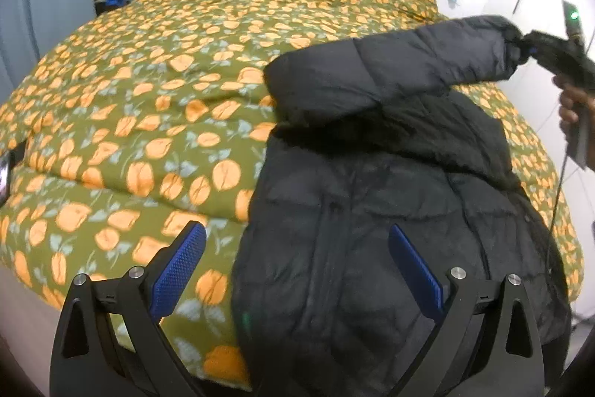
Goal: Fold large clothes
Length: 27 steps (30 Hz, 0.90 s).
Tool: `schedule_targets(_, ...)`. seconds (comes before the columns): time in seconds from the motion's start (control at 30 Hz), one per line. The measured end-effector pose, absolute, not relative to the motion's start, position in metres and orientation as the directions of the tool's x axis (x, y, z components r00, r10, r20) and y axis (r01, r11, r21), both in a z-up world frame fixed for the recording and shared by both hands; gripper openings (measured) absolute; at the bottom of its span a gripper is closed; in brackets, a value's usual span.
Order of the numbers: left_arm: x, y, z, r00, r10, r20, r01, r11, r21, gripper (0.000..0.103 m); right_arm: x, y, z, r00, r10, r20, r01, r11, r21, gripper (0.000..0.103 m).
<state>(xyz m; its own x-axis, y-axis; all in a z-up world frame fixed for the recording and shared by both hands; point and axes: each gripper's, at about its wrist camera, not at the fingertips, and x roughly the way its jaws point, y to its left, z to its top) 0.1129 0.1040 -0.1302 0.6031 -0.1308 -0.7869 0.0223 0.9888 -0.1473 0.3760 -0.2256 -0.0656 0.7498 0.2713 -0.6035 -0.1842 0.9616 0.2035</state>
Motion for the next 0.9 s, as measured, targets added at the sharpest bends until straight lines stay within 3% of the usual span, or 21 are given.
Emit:
schedule_targets(0.23,0.162,0.074,-0.13,0.59,-0.131,-0.797,0.103,0.991,-0.087,0.099,0.404,-0.286,-0.166,0.629,0.197,-0.752,-0.014,0.97,0.242,0.013)
schedule_targets(0.37,0.22,0.054,-0.127,0.59,-0.2,-0.782,0.181,0.977,-0.113,0.099,0.398,-0.302,-0.221,0.534,0.19,-0.824,0.062,0.963,0.262,0.013)
schedule_targets(0.53,0.283,0.019,-0.144,0.597,-0.233,-0.768,0.286,0.956,-0.067,0.099,0.392,-0.303,-0.228,0.543,0.185,-0.819,0.081,0.959,0.271,0.014)
schedule_targets(0.6,0.308,0.005,-0.176,0.508,-0.213,-0.834,0.304,0.951,-0.057,0.091,0.391,-0.303,-0.229,0.542,0.185,-0.82,0.076,0.961,0.267,0.014)
schedule_targets(0.7,0.327,0.002,-0.216,0.415,-0.19,-0.89,0.273,0.959,-0.078,0.092,0.39,-0.304,-0.23,0.538,0.201,-0.818,0.067,0.958,0.279,0.014)
schedule_targets(0.9,0.328,0.003,-0.2,0.39,-0.196,-0.9,0.259,0.961,-0.097,0.09,0.394,-0.307,-0.235,0.524,0.212,-0.825,0.059,0.957,0.284,0.015)
